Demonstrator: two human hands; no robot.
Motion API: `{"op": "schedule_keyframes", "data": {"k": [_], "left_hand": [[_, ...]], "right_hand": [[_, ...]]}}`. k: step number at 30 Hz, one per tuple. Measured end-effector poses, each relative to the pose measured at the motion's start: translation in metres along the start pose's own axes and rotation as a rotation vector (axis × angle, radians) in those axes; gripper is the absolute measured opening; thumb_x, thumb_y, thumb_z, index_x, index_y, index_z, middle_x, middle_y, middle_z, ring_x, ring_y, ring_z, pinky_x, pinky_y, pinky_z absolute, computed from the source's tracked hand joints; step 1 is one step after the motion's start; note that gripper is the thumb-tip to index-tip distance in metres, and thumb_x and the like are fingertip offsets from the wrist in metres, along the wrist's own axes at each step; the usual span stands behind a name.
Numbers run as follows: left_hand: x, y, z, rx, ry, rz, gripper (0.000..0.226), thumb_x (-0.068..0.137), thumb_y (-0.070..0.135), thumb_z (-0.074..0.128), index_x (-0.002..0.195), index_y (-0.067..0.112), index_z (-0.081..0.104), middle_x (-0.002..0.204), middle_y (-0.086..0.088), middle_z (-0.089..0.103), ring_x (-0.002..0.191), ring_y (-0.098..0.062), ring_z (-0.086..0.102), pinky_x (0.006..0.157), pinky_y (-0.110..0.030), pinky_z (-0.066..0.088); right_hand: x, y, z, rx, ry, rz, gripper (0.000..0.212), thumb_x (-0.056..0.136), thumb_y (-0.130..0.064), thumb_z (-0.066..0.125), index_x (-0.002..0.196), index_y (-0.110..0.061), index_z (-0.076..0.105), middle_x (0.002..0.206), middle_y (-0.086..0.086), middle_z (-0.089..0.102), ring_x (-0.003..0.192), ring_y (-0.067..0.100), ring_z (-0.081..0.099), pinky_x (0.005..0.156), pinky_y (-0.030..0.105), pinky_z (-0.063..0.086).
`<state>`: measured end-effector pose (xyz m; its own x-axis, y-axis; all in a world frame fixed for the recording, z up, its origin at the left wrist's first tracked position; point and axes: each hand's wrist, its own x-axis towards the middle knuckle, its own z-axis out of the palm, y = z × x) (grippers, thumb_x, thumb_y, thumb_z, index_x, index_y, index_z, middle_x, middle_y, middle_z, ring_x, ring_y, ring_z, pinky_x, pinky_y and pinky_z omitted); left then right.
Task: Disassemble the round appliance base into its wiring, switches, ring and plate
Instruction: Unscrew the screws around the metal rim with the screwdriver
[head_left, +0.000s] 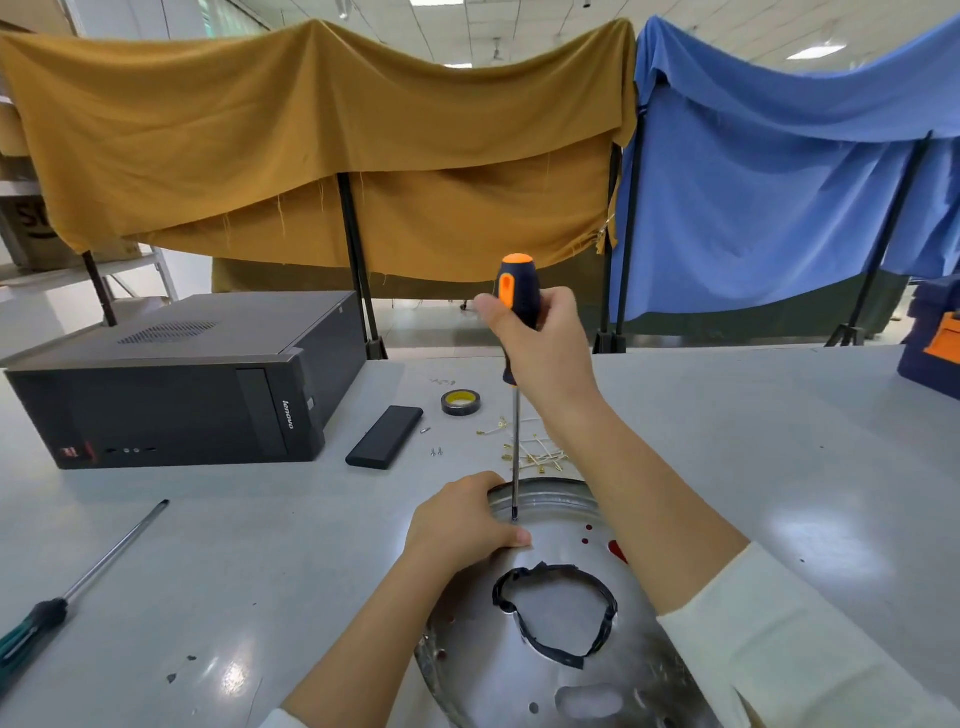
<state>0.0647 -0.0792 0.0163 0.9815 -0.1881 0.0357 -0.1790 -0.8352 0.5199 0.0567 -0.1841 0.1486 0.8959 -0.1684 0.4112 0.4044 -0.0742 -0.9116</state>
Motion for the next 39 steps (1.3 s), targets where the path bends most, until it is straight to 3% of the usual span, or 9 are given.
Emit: {"op": "schedule_keyframes", "data": {"k": [6, 12, 15, 19, 24, 28, 33, 36, 39], "left_hand": [[0.000, 0.000, 0.000, 0.006, -0.003, 0.001, 0.054, 0.063, 0.054, 0.071, 0.110, 0.035, 0.054, 0.102, 0.014, 0.060, 0.091, -0.013, 0.055, 0.066, -0.027, 0.037], [-0.001, 0.000, -0.001, 0.000, -0.002, -0.001, 0.055, 0.063, 0.053, 0.072, 0.112, 0.036, 0.054, 0.106, 0.013, 0.060, 0.095, -0.013, 0.055, 0.067, -0.027, 0.036], [0.000, 0.000, 0.000, -0.002, -0.001, -0.004, 0.057, 0.063, 0.053, 0.072, 0.114, 0.036, 0.053, 0.109, 0.013, 0.060, 0.099, -0.014, 0.056, 0.069, -0.027, 0.037], [0.000, 0.000, 0.000, 0.005, -0.001, -0.007, 0.057, 0.063, 0.054, 0.072, 0.113, 0.035, 0.053, 0.107, 0.013, 0.061, 0.095, -0.014, 0.057, 0.068, -0.027, 0.038], [-0.001, 0.001, -0.001, 0.005, -0.004, 0.000, 0.055, 0.063, 0.053, 0.072, 0.112, 0.034, 0.054, 0.106, 0.013, 0.061, 0.095, -0.014, 0.056, 0.068, -0.027, 0.037], [-0.002, 0.001, 0.000, 0.002, -0.001, 0.002, 0.054, 0.064, 0.053, 0.072, 0.110, 0.034, 0.054, 0.105, 0.013, 0.061, 0.095, -0.014, 0.056, 0.067, -0.027, 0.038], [-0.001, 0.001, 0.000, -0.003, -0.013, 0.002, 0.053, 0.063, 0.053, 0.072, 0.110, 0.034, 0.054, 0.105, 0.012, 0.062, 0.094, -0.014, 0.057, 0.068, -0.027, 0.039], [-0.003, 0.001, -0.001, -0.004, -0.026, 0.000, 0.061, 0.065, 0.052, 0.072, 0.117, 0.040, 0.044, 0.111, 0.012, 0.059, 0.098, -0.014, 0.057, 0.071, -0.027, 0.039], [-0.007, 0.003, -0.001, -0.010, -0.016, 0.035, 0.058, 0.068, 0.048, 0.070, 0.108, 0.047, 0.028, 0.114, 0.013, 0.055, 0.090, -0.015, 0.059, 0.069, -0.028, 0.040]], "right_hand": [[-0.004, 0.002, 0.009, 0.082, 0.087, -0.088, 0.022, 0.089, -0.022, 0.061, 0.096, -0.014, 0.041, 0.073, -0.003, 0.043, 0.053, 0.000, 0.045, 0.044, 0.009, 0.037], [0.007, 0.000, -0.003, 0.274, -0.466, 0.023, 0.023, 0.088, -0.008, 0.059, 0.077, -0.012, 0.039, 0.053, 0.000, 0.041, 0.044, 0.015, 0.034, 0.045, 0.025, 0.033], [0.006, 0.000, -0.003, 0.049, -0.252, 0.019, 0.030, 0.085, -0.030, 0.067, 0.096, -0.015, 0.043, 0.076, 0.006, 0.053, 0.063, 0.016, 0.049, 0.057, 0.023, 0.046], [-0.001, 0.006, 0.002, 0.058, 0.000, -0.037, 0.024, 0.091, -0.039, 0.058, 0.098, -0.019, 0.047, 0.086, 0.007, 0.053, 0.070, 0.013, 0.049, 0.059, 0.022, 0.040], [-0.004, 0.005, 0.004, 0.232, -0.151, -0.103, 0.019, 0.094, -0.027, 0.056, 0.094, -0.015, 0.042, 0.072, 0.005, 0.042, 0.055, 0.014, 0.039, 0.050, 0.026, 0.035], [-0.004, 0.010, 0.011, 0.174, -0.062, -0.132, 0.038, 0.085, -0.025, 0.069, 0.097, -0.018, 0.034, 0.084, 0.010, 0.047, 0.061, 0.018, 0.044, 0.054, 0.025, 0.040], [-0.007, 0.016, 0.006, 0.164, 0.026, -0.151, 0.019, 0.094, -0.038, 0.051, 0.100, -0.020, 0.049, 0.085, 0.005, 0.054, 0.070, 0.013, 0.049, 0.057, 0.019, 0.043], [-0.005, 0.017, 0.006, 0.206, -0.022, -0.151, 0.025, 0.100, -0.037, 0.035, 0.106, -0.016, 0.048, 0.080, 0.003, 0.050, 0.063, 0.010, 0.045, 0.056, 0.020, 0.040], [-0.005, 0.018, 0.006, 0.292, -0.067, -0.166, 0.025, 0.096, -0.030, 0.049, 0.109, -0.017, 0.032, 0.079, 0.004, 0.047, 0.061, 0.012, 0.042, 0.055, 0.021, 0.039]]}}
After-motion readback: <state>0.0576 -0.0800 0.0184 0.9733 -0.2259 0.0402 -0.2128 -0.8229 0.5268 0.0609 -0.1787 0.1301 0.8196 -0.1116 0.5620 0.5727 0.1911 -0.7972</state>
